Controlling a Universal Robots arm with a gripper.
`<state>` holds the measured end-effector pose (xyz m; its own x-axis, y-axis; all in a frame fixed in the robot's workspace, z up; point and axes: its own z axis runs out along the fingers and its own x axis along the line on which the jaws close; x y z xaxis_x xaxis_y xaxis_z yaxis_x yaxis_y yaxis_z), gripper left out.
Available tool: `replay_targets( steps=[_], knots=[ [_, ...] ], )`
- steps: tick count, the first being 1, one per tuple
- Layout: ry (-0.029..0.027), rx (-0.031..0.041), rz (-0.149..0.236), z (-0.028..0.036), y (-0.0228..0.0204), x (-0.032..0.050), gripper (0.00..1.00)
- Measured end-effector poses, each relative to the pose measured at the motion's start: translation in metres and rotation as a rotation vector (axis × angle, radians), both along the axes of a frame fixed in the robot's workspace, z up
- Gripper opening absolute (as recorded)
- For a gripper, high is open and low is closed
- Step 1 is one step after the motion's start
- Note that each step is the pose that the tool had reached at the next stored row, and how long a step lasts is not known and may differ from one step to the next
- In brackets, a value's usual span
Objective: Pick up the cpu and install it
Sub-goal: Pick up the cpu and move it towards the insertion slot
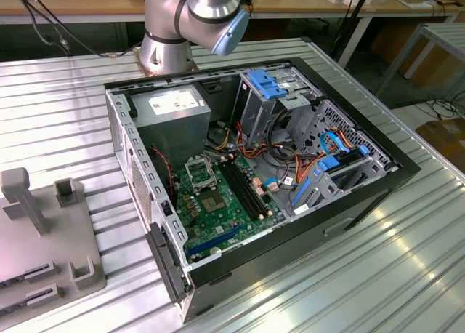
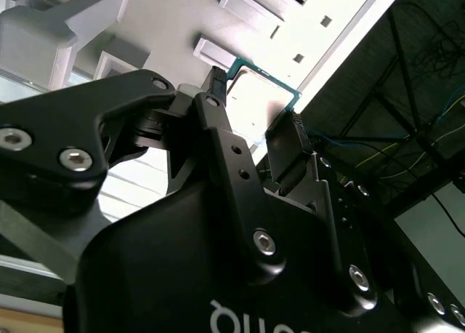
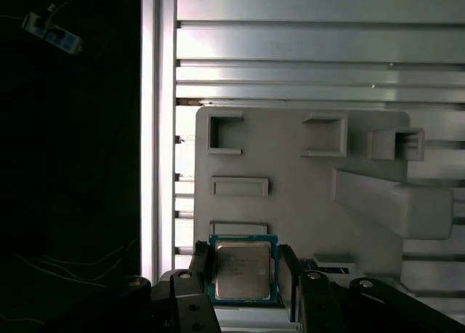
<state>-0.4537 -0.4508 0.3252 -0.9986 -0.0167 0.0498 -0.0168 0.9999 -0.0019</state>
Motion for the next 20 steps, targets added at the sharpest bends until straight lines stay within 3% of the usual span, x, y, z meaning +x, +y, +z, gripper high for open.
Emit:
replay_targets(
  steps=[8, 20],
  knots=[
    [0.0021, 0.0, 0.0, 0.0027, 0.0, 0.0001, 0.47],
    [0.001, 0.0002, 0.0, 0.0028, 0.0, 0.0015, 0.47]
  ],
)
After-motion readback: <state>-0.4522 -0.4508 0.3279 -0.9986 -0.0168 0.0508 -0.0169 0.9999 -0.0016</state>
